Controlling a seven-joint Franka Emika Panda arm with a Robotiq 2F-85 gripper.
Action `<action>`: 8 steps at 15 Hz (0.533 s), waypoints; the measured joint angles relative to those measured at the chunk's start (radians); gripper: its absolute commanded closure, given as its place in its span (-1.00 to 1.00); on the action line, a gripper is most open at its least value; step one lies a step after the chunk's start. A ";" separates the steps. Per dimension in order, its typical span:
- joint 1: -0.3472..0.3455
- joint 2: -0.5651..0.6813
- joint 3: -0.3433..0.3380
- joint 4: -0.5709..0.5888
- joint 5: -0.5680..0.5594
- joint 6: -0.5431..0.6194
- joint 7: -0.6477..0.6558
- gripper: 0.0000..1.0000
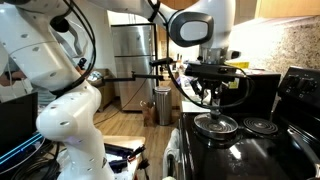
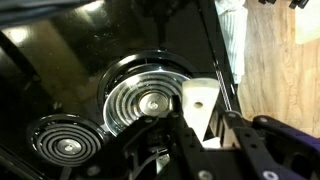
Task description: Take the spatula out of the pot, put it on the counter then pick the lid on the stove and put it on the pot
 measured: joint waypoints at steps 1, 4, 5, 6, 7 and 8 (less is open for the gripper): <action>0.000 0.000 0.000 -0.004 0.000 0.000 -0.032 0.84; 0.000 -0.003 -0.026 -0.008 0.137 -0.002 -0.116 0.42; -0.002 -0.007 -0.045 -0.008 0.192 -0.002 -0.147 0.42; -0.004 -0.013 -0.063 -0.008 0.225 -0.004 -0.172 0.42; -0.004 -0.020 -0.076 -0.008 0.237 -0.006 -0.184 0.42; -0.004 -0.024 -0.081 -0.008 0.242 -0.007 -0.186 0.42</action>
